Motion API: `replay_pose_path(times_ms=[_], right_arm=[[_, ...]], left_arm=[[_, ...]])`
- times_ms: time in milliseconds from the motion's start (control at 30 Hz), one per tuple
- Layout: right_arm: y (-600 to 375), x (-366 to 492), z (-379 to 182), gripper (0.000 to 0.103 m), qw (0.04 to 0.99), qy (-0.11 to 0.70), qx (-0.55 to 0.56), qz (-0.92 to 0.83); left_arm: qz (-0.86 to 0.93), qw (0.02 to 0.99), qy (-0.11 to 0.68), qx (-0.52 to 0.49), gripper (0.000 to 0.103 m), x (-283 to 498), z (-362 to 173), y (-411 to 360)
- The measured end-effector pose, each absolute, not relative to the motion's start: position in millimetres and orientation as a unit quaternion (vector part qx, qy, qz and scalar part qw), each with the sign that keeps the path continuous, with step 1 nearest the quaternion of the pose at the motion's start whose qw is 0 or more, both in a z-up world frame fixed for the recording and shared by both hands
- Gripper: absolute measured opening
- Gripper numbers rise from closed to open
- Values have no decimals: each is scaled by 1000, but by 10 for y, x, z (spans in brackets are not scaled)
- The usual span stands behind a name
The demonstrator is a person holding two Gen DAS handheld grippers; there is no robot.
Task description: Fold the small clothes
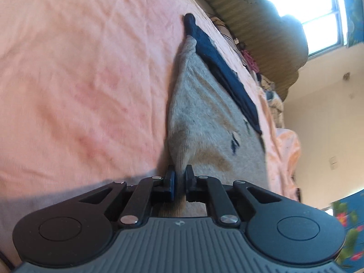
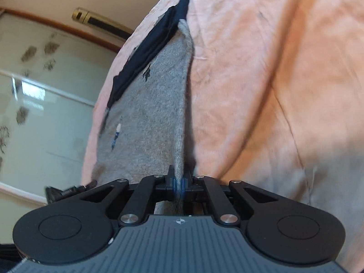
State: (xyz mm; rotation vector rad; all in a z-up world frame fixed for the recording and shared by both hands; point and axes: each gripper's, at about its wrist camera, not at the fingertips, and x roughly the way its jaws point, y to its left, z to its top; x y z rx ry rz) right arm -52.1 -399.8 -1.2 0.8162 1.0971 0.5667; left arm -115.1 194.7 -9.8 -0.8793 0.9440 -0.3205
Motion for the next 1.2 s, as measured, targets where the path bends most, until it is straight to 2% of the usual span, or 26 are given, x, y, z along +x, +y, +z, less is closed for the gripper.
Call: replay_pose_path(times_ms=[33,67,100,133,167,233,267,300,333,367,400,533,633,667,700,733,767,800,833,867,933,967,1000,1033,1067,1200], right_arm=[[-3972,-573,-3,30,731,500,379,270],[-3939,-638,8,53,723,496,388,286],[-3899,-695,28,68,716,490,396,301],[-3832,-736,56,72,713,487,399,310],[-3794,-772,56,73,709,490,399,314],[-3696,-822,69,71,709,495,390,316],[-3654,-824,64,57,709,500,384,316],[-3601,-821,46,27,706,513,371,317],[-3552,-820,23,12,707,524,356,315],[-3526,-849,19,13,713,528,336,315],[-3537,-862,53,13,717,525,330,319],[-3823,-964,310,11,743,499,320,310],[-4075,-1021,116,8,742,529,319,260],[-4133,-1039,48,6,731,524,353,258],[-4154,-1069,16,8,726,521,372,253],[-4136,-1108,18,13,726,514,379,255],[-4107,-1148,29,25,726,506,385,262],[-4085,-1181,34,44,723,497,396,272],[-4060,-1201,41,53,720,490,403,281],[-3998,-1213,66,62,720,485,403,290],[-3869,-1187,88,65,717,495,389,298],[-3807,-1168,101,64,718,500,378,302],[-3759,-1154,106,52,717,507,367,305],[-3713,-1140,117,37,715,526,345,305],[-3660,-1147,93,9,716,546,316,300],[-3764,-1201,191,6,735,540,291,290]], left_arm=[[-158,784,439,-410,18,-1188,-95,1939],[-171,781,438,-411,32,-1238,-91,1918],[-183,778,435,-414,40,-1283,-86,1900],[-198,775,429,-420,58,-1335,-78,1866],[-209,774,422,-423,68,-1380,-67,1822],[-217,777,424,-412,69,-1398,-55,1709],[-216,784,422,-401,68,-1401,-38,1647],[-215,790,421,-390,67,-1395,-13,1591],[-212,792,424,-384,51,-1380,-2,1566],[-208,791,435,-377,9,-1355,0,1549],[-204,789,445,-371,6,-1353,-1,1566],[-205,805,431,-353,6,-1491,146,1679],[-180,807,457,-328,6,-1527,29,1711],[-182,801,456,-342,6,-1556,-40,1748],[-188,790,459,-361,7,-1575,-74,1785],[-194,781,462,-373,13,-1584,-88,1800],[-202,777,459,-382,28,-1610,-84,1807],[-215,773,453,-390,38,-1638,-73,1802],[-228,770,446,-396,59,-1660,-59,1784],[-239,769,440,-397,74,-1673,-34,1742],[-242,778,443,-374,78,-1661,18,1624],[-242,781,444,-365,76,-1646,33,1577],[-238,786,445,-357,71,-1634,48,1527],[-227,791,452,-344,34,-1615,46,1501],[-213,791,473,-326,7,-1591,21,1468],[-204,805,476,-289,6,-1673,65,1555]])
